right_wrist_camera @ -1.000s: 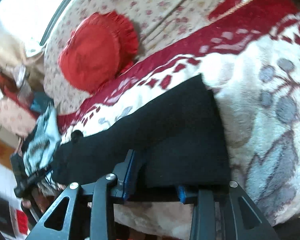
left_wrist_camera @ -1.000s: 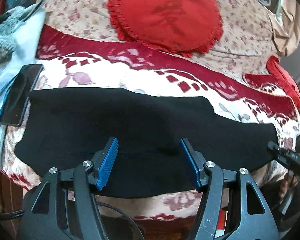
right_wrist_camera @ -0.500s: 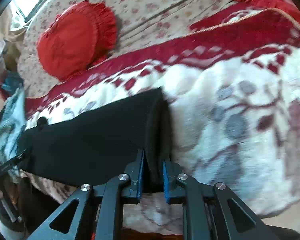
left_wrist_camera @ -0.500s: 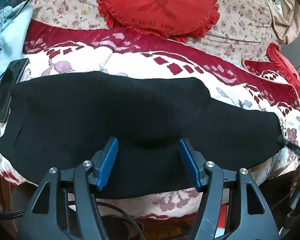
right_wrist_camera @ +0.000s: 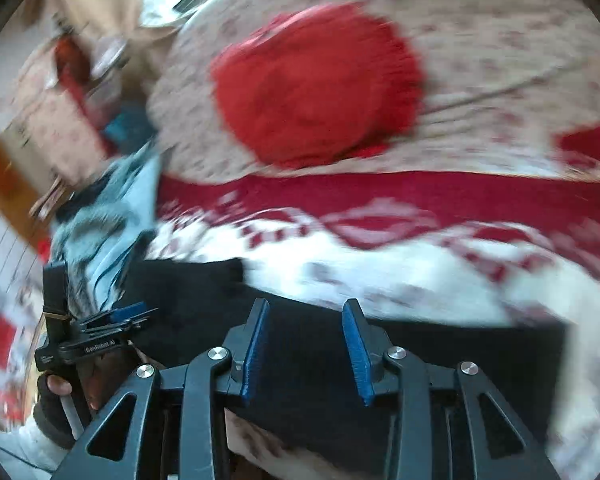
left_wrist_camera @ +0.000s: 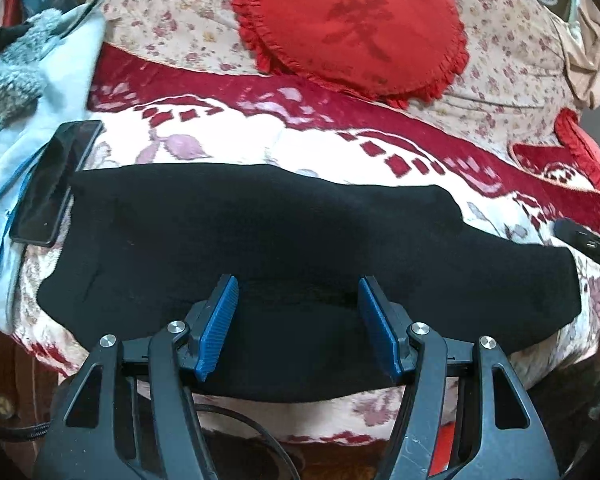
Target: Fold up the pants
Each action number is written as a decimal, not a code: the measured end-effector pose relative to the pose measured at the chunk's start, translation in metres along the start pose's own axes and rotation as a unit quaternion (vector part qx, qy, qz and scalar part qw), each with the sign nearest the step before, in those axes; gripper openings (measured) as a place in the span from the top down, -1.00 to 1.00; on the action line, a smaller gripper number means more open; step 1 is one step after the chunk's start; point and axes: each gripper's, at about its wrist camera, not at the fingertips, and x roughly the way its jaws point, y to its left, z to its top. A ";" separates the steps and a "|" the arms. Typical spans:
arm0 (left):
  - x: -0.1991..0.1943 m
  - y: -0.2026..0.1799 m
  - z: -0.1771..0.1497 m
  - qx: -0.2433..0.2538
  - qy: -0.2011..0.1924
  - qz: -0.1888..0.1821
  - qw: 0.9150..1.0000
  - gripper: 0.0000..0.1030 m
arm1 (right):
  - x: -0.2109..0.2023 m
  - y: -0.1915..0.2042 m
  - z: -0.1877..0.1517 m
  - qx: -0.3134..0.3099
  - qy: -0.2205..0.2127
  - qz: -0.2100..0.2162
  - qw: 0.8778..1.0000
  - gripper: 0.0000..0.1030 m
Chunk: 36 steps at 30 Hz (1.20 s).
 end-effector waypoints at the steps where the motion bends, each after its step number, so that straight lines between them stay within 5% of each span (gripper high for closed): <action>1: -0.001 0.004 0.001 -0.006 -0.001 0.002 1.000 -0.21 | 0.022 0.015 0.008 -0.013 0.012 0.015 1.000 0.30; 7: 0.002 0.026 0.004 -0.031 -0.006 0.014 0.999 -0.21 | 0.110 0.059 0.027 -0.045 0.084 0.045 0.994 0.30; 11: 0.009 0.032 0.005 -0.033 -0.007 0.021 0.999 -0.21 | 0.138 0.056 0.030 -0.025 0.098 0.063 0.993 0.79; 21: 0.019 0.030 0.008 -0.017 -0.019 0.046 0.999 -0.21 | 0.149 0.073 0.031 -0.101 0.097 -0.003 0.990 0.84; 29: 0.012 0.031 0.008 -0.027 -0.014 0.046 0.998 -0.21 | 0.122 0.067 0.038 -0.062 0.055 -0.001 0.997 0.81; 36: 0.001 0.015 0.004 -0.015 -0.021 0.038 0.999 -0.21 | 0.080 0.088 0.016 -0.097 0.040 0.015 0.994 0.76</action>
